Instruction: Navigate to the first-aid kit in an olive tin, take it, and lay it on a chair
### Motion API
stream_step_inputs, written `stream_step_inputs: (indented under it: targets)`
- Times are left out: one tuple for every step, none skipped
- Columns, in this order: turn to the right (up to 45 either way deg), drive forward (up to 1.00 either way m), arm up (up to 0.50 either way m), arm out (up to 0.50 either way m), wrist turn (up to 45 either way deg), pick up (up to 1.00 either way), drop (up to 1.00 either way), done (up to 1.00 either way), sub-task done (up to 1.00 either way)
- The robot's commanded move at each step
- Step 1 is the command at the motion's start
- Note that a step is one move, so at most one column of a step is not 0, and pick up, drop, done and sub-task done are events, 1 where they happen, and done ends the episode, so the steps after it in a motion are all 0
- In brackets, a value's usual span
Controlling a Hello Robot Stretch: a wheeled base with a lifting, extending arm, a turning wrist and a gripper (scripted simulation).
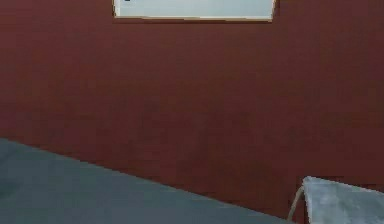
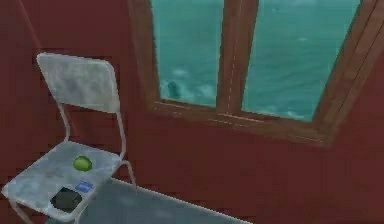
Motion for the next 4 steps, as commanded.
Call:
stream_step_inputs:
  targets:
    - [-36.0,0.00,0.00,0.00,0.0,0.00,0.00,0.00,0.00]
    - [0.0,0.00,0.50,0.00,0.0,0.00,0.00,0.00,0.00]
    - [0.0,0.00,0.10,0.00,0.0,0.00,0.00,0.00,0.00]
    - [0.0,0.00,0.00,0.46,0.0,0.00,0.00,0.00,0.00]
